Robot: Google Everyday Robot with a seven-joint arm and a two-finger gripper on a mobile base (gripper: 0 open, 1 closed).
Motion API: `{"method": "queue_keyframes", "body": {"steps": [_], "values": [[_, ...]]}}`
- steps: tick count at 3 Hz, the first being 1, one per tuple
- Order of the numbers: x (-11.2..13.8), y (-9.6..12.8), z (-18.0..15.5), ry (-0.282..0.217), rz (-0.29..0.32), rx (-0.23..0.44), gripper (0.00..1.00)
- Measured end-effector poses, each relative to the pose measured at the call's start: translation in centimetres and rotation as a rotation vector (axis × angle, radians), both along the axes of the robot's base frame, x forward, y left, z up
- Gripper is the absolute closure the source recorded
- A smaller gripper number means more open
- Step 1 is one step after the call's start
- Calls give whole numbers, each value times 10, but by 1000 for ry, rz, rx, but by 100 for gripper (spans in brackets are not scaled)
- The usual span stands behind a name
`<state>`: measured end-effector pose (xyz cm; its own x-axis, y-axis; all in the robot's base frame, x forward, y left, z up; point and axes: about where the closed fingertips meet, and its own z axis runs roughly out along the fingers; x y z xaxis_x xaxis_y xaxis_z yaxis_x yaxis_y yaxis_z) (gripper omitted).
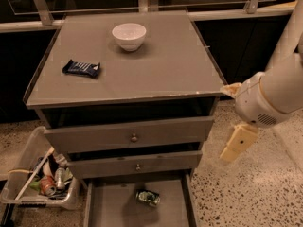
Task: Pick green can from bottom drawer and place on counter
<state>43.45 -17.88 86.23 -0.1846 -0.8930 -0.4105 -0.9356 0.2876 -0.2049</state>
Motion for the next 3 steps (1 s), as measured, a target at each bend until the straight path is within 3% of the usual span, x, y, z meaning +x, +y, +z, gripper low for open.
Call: {"method": "queue_keyframes", "body": {"steps": [1, 3], "values": [[2, 8, -65, 53, -12, 44, 0], [-1, 12, -73, 37, -2, 43, 0]]}}
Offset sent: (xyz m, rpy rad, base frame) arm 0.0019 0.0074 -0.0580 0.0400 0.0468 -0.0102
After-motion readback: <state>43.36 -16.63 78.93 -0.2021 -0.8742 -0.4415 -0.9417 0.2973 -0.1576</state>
